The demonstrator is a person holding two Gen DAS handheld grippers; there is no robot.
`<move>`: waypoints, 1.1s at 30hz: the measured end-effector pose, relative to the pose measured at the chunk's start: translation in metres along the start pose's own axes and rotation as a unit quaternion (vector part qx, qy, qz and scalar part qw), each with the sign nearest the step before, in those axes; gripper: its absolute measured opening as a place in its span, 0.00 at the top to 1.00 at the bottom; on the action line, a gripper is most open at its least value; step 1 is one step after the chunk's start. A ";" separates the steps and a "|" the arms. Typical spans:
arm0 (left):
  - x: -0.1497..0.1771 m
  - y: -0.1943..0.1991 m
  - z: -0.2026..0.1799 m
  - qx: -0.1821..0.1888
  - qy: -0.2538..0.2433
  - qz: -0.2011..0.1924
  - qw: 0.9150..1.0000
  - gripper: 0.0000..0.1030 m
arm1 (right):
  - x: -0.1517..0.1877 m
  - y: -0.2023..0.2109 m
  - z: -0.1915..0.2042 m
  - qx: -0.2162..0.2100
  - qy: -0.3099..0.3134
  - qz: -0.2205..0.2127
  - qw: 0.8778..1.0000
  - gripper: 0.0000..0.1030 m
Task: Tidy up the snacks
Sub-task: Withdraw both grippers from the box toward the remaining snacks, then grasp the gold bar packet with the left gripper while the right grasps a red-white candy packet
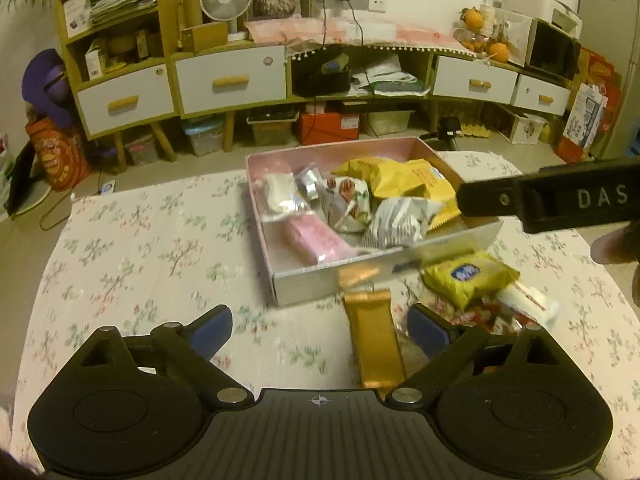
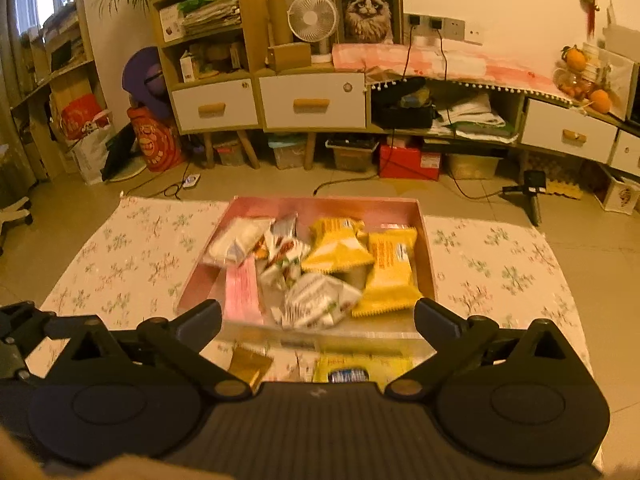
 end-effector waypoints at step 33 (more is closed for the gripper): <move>0.084 -0.036 -0.040 -0.003 -0.032 0.085 0.996 0.04 | 0.140 -0.006 -0.030 -0.002 0.087 0.144 0.986 0.00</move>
Point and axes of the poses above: each gripper's, at about its wrist camera, not at the fingertips, and y roughly against the way its jaws point, z to its left, x to its underside, the point moved 9 cm from there along -y, roughly the way its jaws point, and after that the axes turned 6 degrees about -x, right-handed, at the moved point
